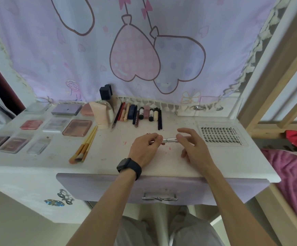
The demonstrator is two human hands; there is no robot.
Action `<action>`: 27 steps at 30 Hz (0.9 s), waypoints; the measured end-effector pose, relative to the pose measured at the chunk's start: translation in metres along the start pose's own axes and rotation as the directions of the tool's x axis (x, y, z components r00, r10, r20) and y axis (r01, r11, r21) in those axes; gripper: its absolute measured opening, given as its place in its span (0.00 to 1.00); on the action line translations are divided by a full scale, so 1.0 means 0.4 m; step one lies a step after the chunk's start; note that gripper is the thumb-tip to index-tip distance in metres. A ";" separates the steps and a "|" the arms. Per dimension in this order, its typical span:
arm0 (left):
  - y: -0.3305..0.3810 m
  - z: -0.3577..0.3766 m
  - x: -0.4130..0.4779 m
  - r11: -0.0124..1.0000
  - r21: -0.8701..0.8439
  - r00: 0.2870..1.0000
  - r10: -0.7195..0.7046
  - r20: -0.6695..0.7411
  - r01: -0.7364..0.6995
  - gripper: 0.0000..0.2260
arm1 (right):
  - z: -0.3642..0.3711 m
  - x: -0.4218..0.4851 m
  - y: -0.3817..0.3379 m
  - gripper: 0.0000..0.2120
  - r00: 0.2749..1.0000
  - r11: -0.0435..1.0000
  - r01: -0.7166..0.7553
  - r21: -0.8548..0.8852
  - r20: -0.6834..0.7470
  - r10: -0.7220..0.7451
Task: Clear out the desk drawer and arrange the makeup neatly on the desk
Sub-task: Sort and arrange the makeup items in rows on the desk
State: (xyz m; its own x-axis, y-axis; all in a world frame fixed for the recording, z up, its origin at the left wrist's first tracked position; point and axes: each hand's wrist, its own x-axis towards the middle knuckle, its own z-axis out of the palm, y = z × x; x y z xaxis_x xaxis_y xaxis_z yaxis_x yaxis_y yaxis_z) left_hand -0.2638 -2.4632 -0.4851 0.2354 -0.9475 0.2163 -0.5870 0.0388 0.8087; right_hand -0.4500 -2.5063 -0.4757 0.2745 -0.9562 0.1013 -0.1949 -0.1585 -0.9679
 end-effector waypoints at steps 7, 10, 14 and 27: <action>-0.006 0.004 0.004 0.999 0.038 1.000 0.002 0.015 -0.003 0.13 | 0.002 0.007 0.019 0.05 1.000 0.999 0.014 -0.048 -0.025 -0.015; -0.005 0.001 0.004 1.000 0.002 1.000 -0.005 -0.002 0.005 0.13 | -0.002 0.007 0.017 0.07 1.000 1.000 0.023 0.021 -0.022 -0.022; -0.003 0.003 0.003 1.000 0.003 1.000 -0.014 -0.001 0.014 0.13 | 0.008 0.009 0.008 0.17 0.997 0.998 -0.041 -0.041 -0.068 0.038; 0.003 0.002 0.000 0.999 0.028 1.000 -0.015 -0.003 0.015 0.13 | 0.013 0.008 0.008 0.15 0.998 0.982 -0.044 -0.185 -0.056 0.034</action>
State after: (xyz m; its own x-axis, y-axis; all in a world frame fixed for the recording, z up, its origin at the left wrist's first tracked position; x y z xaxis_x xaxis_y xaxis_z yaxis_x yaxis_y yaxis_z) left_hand -0.2652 -2.4635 -0.4844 0.2467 -0.9469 0.2061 -0.6049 0.0157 0.7961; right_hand -0.4447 -2.5085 -0.4795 0.2142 -0.9734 0.0814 -0.3772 -0.1593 -0.9123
